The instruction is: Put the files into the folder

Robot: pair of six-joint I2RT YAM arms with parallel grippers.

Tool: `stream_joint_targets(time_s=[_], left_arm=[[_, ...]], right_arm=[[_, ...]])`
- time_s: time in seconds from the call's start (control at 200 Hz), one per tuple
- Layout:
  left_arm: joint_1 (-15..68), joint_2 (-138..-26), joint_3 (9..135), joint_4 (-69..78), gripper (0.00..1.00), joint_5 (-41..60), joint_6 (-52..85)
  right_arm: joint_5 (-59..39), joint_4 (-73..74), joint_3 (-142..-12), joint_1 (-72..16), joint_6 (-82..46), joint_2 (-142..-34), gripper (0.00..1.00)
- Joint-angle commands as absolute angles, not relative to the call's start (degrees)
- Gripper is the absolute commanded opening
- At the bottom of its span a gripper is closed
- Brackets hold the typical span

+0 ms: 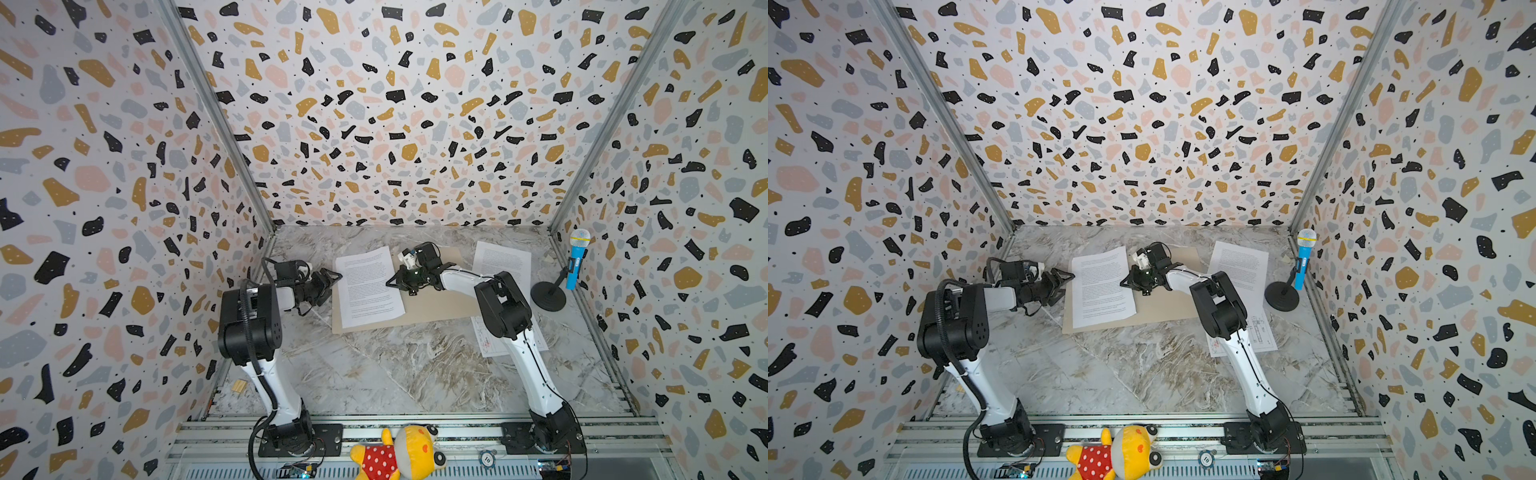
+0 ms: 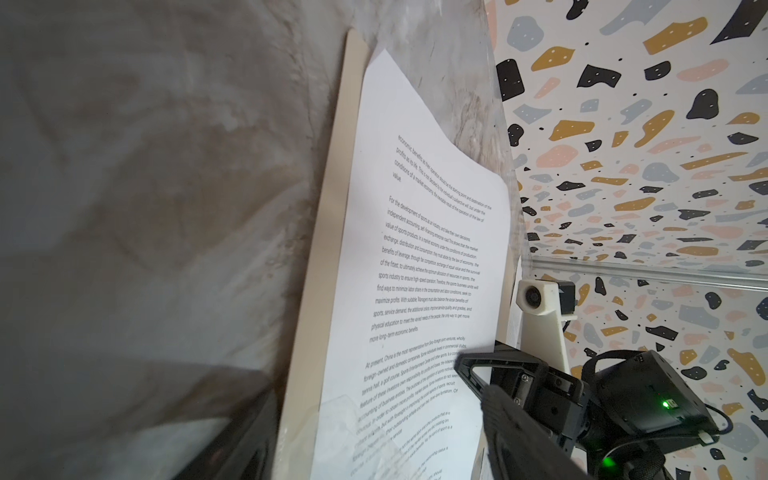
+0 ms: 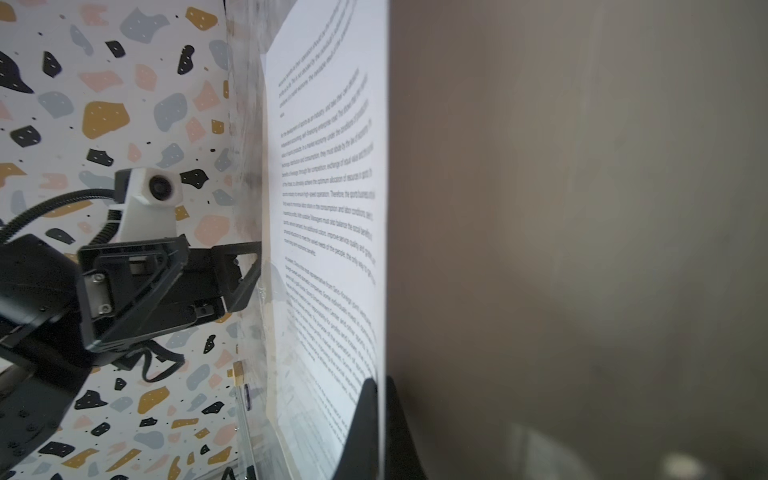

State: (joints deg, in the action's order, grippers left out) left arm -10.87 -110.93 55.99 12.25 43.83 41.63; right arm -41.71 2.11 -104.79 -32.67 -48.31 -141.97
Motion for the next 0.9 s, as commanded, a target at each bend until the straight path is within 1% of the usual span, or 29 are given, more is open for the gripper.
stream_joint_targets(time_s=[0.0, 0.175, 0.636, 0.896], left_arm=[[-10.8, -111.5, 54.4, 10.1, 0.79, 43.4, 42.2], [-10.8, -111.5, 54.0, 10.6, 0.79, 43.3, 42.5], [-10.8, -111.3, 53.5, 11.2, 0.79, 43.0, 42.8], [-10.8, -111.1, 53.2, 11.3, 0.79, 42.9, 43.0]], right_arm=[[-41.4, 5.1, -103.8, -32.5, -51.5, -137.6, 0.0], [-40.5, 5.7, -102.6, -32.5, -53.0, -136.7, 0.0], [-38.6, 0.1, -103.5, -32.6, -53.0, -135.0, 0.0], [-38.2, -0.7, -103.0, -33.2, -53.7, -134.5, 0.0]])
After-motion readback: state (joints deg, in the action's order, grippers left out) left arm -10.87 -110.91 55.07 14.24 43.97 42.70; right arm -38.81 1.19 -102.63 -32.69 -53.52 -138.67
